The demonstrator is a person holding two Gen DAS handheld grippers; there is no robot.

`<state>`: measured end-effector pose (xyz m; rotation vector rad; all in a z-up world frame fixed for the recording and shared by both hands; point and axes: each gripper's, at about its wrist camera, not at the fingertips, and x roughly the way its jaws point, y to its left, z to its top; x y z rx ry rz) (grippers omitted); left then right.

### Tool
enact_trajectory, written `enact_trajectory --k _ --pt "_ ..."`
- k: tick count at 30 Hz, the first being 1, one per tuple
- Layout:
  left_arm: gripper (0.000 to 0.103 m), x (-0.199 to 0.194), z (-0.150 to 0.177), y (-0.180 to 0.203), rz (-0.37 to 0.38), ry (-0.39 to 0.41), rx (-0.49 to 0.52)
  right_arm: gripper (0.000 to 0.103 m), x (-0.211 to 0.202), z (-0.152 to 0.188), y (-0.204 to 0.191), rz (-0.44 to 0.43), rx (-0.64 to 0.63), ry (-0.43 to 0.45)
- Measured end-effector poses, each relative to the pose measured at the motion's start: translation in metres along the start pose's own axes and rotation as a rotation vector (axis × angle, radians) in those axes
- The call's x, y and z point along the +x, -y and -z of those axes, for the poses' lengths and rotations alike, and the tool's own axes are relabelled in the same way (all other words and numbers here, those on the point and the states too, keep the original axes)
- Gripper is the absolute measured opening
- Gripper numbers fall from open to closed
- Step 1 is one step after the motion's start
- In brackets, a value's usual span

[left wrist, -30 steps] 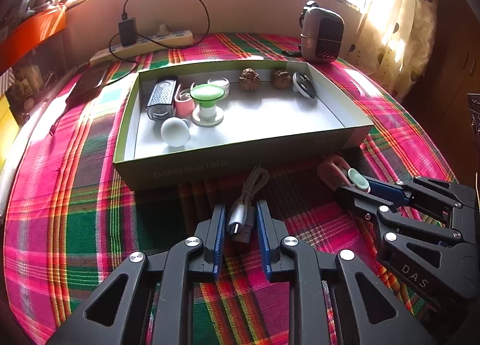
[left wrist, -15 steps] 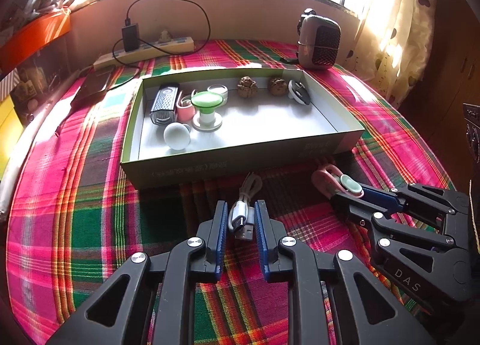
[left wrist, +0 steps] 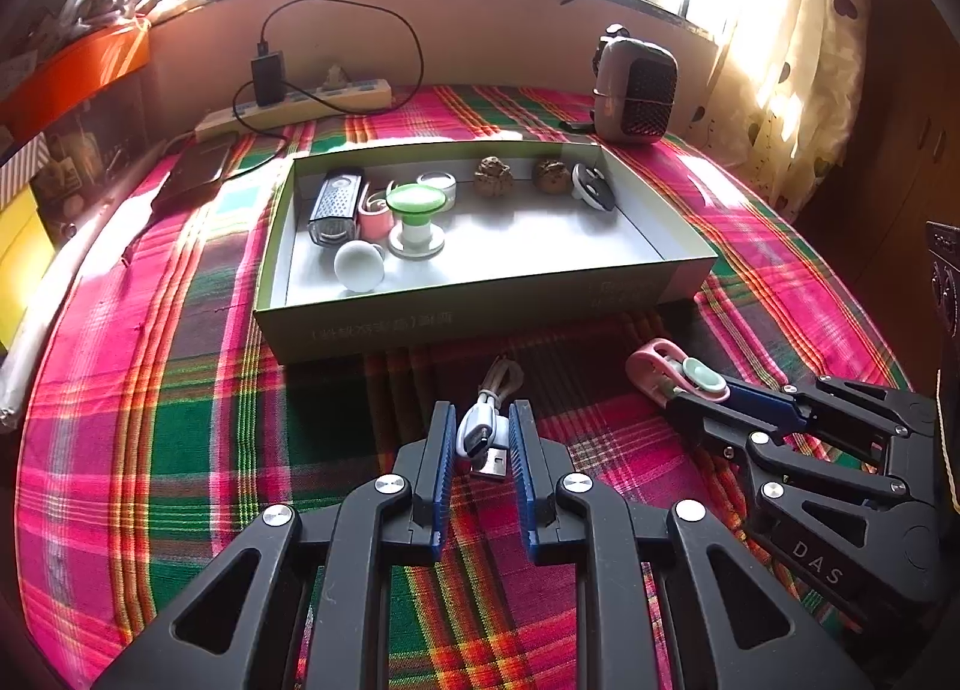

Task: Organize objects
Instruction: 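Carry the cable with the left tool into the box while the right tool carries the clip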

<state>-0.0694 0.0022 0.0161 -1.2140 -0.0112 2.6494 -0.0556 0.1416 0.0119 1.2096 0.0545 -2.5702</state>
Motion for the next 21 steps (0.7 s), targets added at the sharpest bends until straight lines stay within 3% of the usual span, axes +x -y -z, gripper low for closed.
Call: enact_trajectory --k 6,17,21 --pt "0.013 -0.0066 -0.0005 -0.0014 0.005 0.027 -0.014 0.019 -0.0048 0.0006 0.0008 -0.002 0.003 0.014" --pt "0.013 0.0015 0.0060 -0.0035 0.007 -0.002 -0.022 0.019 0.0005 0.0055 -0.0018 0.006 -0.010 -0.015" --pt "0.008 0.0031 0.0065 -0.0035 0.007 -0.007 -0.020 0.019 0.0021 0.0041 -0.0028 0.005 -0.018 -0.018"
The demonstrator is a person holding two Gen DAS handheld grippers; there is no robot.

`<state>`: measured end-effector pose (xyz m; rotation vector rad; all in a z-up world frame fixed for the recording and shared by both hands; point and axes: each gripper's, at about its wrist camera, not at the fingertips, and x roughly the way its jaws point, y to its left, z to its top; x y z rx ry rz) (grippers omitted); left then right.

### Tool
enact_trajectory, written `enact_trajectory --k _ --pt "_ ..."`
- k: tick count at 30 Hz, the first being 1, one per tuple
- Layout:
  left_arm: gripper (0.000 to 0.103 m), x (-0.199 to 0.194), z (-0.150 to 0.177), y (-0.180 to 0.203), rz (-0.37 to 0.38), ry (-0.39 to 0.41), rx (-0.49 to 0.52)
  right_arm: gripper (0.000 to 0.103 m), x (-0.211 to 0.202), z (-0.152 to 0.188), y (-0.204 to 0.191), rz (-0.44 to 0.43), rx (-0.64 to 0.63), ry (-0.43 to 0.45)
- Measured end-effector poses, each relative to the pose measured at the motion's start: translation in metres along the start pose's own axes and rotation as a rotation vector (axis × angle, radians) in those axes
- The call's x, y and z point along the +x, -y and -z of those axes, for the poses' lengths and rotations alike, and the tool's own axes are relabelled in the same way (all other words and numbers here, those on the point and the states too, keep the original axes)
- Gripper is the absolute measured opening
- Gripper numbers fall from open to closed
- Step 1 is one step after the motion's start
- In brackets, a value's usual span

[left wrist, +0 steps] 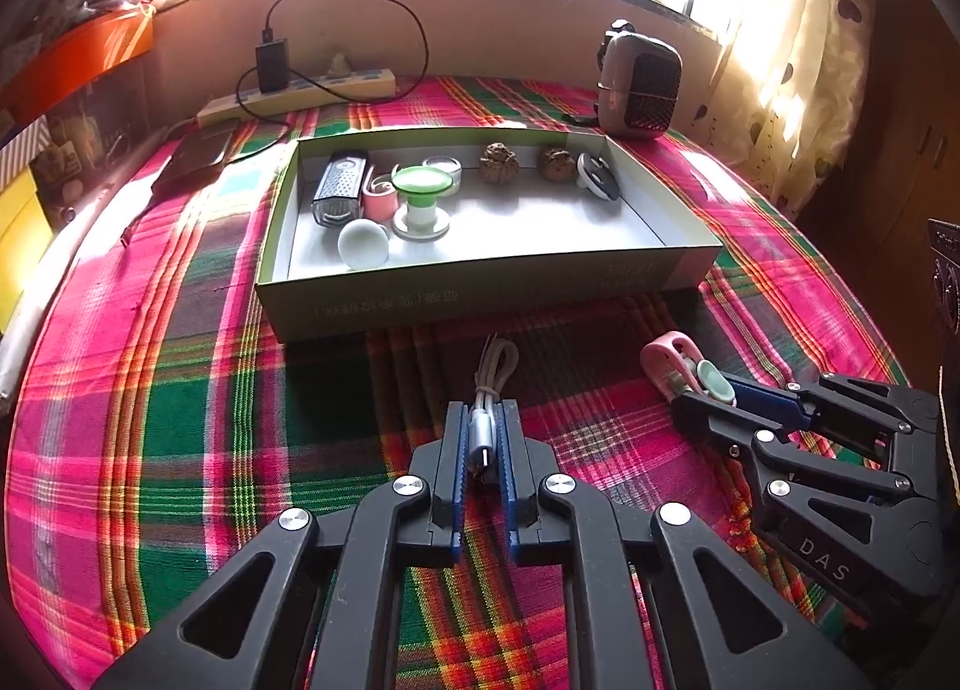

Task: Organize objects
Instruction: 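Carry the cable with the left tool into the box while the right tool carries the clip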

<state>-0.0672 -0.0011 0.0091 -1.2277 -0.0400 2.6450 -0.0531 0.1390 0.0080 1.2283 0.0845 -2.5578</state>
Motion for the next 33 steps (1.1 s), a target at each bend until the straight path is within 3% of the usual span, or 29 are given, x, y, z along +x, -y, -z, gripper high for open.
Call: enact_trajectory --k 23,33 --pt "0.008 0.005 -0.003 0.005 0.003 -0.009 0.006 0.018 0.003 -0.006 -0.002 0.003 -0.008 0.008" --pt "0.008 -0.007 -0.010 0.004 0.005 0.028 0.002 0.018 -0.004 -0.007 -0.001 -0.009 -0.001 0.025"
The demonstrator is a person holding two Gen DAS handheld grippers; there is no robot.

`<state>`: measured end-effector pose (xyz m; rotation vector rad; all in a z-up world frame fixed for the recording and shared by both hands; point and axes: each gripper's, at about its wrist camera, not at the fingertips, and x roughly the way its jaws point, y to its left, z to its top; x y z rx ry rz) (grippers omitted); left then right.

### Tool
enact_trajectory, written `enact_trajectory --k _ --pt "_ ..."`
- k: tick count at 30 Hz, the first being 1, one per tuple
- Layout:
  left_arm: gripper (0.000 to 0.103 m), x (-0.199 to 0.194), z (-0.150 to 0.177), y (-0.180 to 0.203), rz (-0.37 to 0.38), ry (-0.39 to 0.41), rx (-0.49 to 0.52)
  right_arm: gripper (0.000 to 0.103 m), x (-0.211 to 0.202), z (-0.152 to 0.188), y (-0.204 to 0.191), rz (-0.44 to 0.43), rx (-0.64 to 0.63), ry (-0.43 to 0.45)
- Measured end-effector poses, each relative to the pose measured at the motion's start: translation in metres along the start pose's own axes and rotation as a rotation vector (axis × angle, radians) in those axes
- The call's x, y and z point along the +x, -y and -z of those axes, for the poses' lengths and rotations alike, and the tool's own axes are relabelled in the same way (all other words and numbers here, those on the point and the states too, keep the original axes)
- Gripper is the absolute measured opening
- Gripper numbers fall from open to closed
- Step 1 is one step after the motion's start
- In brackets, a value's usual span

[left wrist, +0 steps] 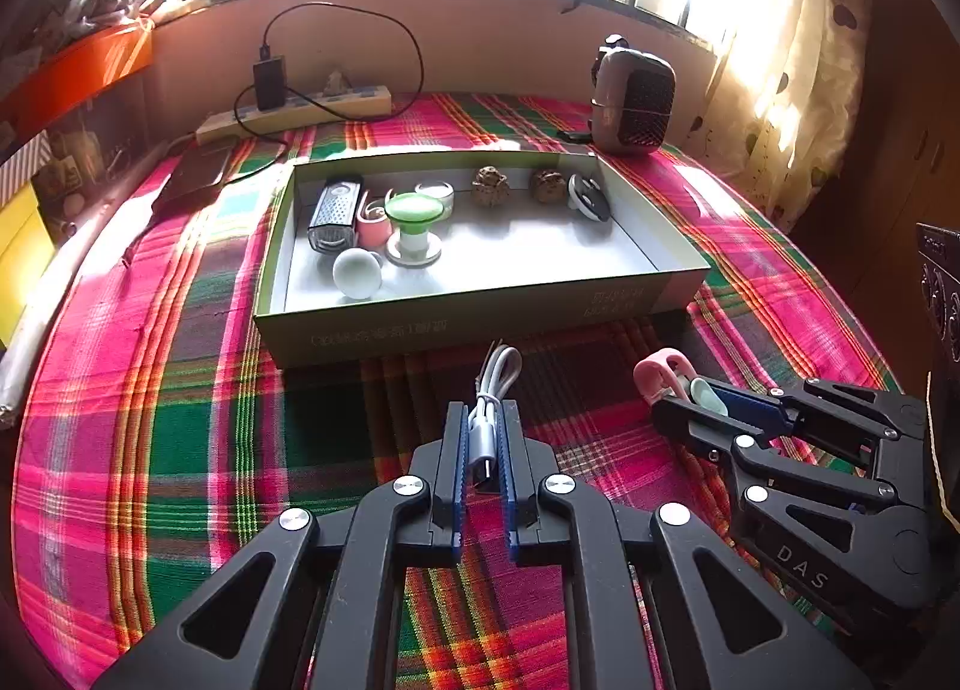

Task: Organize objects
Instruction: 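Carry the cable with the left tool into the box while the right tool carries the clip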

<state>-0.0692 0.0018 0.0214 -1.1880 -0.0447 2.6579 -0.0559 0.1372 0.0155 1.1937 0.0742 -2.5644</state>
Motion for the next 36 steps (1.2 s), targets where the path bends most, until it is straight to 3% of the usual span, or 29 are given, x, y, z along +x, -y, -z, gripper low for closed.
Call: enact_trajectory --k 18,36 --pt "0.008 -0.007 -0.036 0.006 0.023 0.053 -0.004 0.018 -0.023 -0.035 0.008 0.006 0.004 0.081" --pt "0.008 0.049 -0.080 0.002 0.012 0.019 -0.029 0.018 0.027 -0.087 0.030 -0.004 0.021 0.047"
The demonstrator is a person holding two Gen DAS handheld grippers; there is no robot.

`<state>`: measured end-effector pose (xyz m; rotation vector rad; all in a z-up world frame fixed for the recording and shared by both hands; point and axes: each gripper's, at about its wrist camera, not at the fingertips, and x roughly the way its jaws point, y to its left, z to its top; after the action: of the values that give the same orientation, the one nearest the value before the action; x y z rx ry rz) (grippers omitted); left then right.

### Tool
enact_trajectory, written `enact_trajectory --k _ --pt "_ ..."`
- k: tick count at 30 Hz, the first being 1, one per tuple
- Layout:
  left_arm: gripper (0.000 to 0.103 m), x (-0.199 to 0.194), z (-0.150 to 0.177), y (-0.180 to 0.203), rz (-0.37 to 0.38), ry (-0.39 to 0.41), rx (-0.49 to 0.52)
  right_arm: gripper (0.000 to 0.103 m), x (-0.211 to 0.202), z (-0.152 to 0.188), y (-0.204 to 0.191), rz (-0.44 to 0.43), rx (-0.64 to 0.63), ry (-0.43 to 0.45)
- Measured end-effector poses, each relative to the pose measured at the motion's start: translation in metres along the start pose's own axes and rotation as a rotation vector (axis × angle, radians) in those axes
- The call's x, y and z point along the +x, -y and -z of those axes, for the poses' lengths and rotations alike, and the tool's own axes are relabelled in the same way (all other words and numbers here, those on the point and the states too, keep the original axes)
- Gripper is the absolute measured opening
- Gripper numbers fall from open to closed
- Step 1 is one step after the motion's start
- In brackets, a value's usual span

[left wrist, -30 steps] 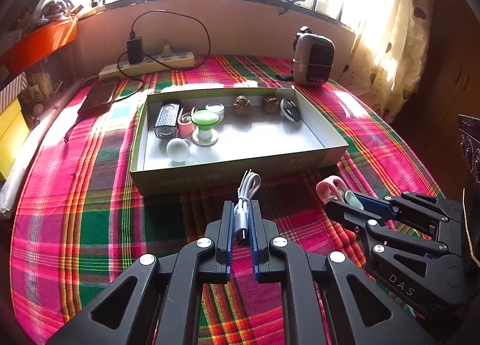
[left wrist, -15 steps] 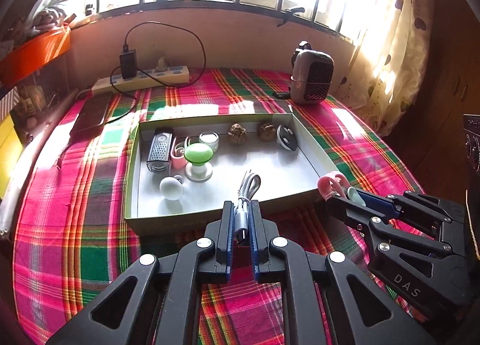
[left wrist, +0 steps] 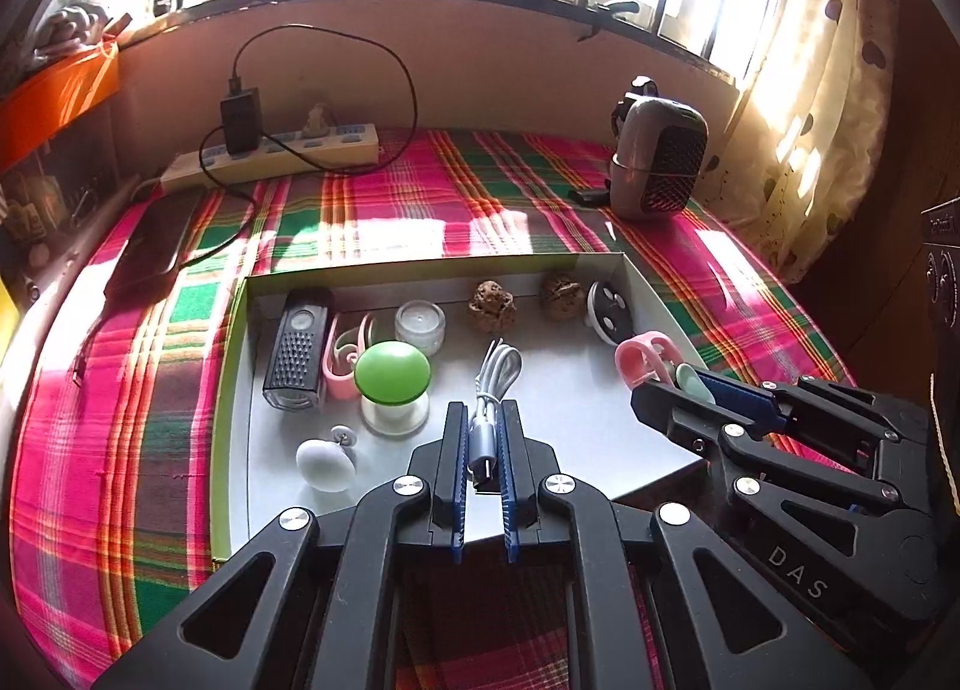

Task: Organize objects
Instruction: 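Carry the cable with the left tool into the box while the right tool carries the clip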

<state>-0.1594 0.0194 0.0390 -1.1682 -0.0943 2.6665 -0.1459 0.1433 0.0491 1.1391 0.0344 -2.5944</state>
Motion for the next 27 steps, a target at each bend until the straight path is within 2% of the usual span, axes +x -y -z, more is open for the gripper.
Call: enact_trajectory --k 11,27 --pt "0.008 0.036 -0.013 -0.007 -0.010 -0.047 -0.006 0.018 0.036 -0.016 0.011 -0.011 0.005 -0.046" --pt "0.008 0.052 -0.015 -0.009 -0.015 -0.076 -0.010 0.019 0.061 -0.024 0.013 -0.004 -0.014 -0.082"
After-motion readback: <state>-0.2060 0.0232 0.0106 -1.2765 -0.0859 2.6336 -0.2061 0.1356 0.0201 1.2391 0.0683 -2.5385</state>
